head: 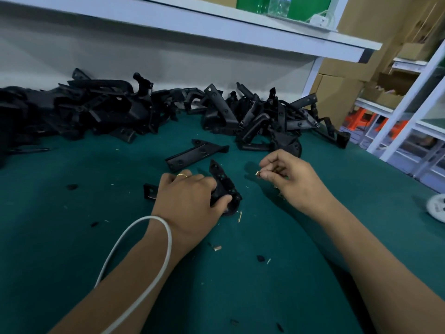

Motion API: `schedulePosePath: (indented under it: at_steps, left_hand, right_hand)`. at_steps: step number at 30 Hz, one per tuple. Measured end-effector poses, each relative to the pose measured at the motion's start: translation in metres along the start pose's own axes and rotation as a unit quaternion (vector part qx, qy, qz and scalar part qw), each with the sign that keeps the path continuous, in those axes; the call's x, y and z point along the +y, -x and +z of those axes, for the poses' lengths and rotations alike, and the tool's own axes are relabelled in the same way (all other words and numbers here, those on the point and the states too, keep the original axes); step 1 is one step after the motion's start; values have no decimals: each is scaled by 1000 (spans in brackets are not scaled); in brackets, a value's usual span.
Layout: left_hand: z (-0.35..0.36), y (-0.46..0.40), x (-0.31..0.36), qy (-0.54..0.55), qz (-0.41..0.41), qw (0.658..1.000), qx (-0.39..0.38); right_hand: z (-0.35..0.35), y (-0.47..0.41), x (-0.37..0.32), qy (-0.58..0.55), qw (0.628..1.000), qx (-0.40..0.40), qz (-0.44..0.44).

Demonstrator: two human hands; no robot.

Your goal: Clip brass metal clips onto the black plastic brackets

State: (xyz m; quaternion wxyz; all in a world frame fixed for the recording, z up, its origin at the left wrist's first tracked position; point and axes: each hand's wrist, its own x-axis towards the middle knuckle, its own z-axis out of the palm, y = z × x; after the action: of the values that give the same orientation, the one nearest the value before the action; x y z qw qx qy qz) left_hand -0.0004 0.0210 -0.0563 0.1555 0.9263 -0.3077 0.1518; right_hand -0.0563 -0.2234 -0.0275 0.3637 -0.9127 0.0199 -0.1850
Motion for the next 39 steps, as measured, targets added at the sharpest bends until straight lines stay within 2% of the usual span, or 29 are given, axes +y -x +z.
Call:
schedulePosePath:
  at_steps: [5, 8, 11, 16, 23, 28, 32, 35, 39]
  left_hand:
    - [0, -1, -3, 24, 3, 999, 24]
    - [-1, -2, -4, 30, 5, 999, 20]
    - [0, -1, -4, 25, 1, 999, 22]
    - [1, -1, -4, 16, -8, 999, 33]
    - [0, -2, -4, 21, -13, 999, 32]
    - [0, -2, -4, 18, -9, 999, 34]
    - [0, -1, -4, 23, -9, 999, 33]
    - [0, -1, -4, 17, -14, 999, 25]
    - [-1, -1, -3, 20, -15, 999, 27]
  right_hand:
    - [2, 4, -6, -28, 997, -67, 31]
    - [4, 6, -10, -74, 996, -39, 44]
    - [3, 7, -11, 15, 999, -39, 12]
    - [-7, 10, -11, 73, 987, -142, -2]
    - [-4, 8, -8, 103, 986, -125, -33]
    - [1, 5, -9, 65, 992, -107, -4]
    - [1, 3, -6, 116, 987, -109, 13]
    - [1, 3, -7, 158, 980, -119, -17]
    - [4, 5, -10, 157, 983, -79, -48]
